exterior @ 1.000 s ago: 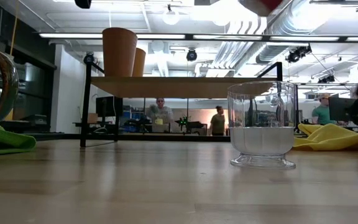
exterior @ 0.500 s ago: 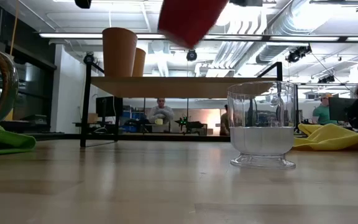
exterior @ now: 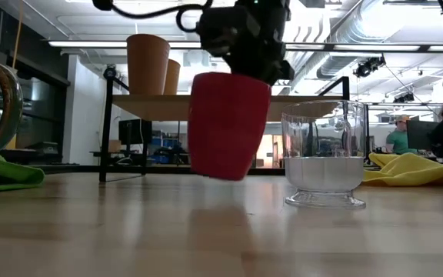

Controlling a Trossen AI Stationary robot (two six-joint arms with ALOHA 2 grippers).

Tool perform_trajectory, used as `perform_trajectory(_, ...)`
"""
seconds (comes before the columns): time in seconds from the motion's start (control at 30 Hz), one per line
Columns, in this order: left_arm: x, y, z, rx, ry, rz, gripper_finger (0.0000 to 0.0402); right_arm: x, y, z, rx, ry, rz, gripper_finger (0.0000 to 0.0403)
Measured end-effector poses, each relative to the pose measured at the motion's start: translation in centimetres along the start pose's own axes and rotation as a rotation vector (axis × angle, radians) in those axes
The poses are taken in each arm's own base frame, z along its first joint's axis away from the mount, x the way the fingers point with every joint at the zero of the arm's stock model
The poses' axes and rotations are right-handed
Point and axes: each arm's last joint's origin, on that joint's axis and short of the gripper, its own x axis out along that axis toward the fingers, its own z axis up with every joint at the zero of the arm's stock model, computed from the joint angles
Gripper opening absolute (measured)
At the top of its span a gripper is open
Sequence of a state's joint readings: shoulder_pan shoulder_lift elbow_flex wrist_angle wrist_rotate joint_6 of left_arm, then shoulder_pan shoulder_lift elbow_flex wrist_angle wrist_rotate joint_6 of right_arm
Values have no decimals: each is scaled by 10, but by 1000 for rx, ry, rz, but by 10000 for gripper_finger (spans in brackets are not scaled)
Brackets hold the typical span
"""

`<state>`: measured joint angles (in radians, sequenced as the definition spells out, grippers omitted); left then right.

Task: Stack small to large cups/mugs on shelf
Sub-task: Put the red and white mug on the shelf

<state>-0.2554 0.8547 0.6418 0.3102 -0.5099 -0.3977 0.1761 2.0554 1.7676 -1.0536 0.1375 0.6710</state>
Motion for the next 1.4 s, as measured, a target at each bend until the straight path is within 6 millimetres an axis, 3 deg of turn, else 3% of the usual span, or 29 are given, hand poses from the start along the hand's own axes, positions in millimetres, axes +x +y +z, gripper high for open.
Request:
perform_trajectory(1.03, 0, 0, 0, 0, -1, 0, 241, 19, -9, 13, 119, 39, 41, 1)
perform_trajectory(1.2, 0, 0, 0, 0, -1, 0, 241, 19, -9, 14, 121, 33, 46, 26)
perform_trajectory(1.4, 0, 0, 0, 0, 0, 0, 241, 19, -7, 17, 124, 4, 68, 91)
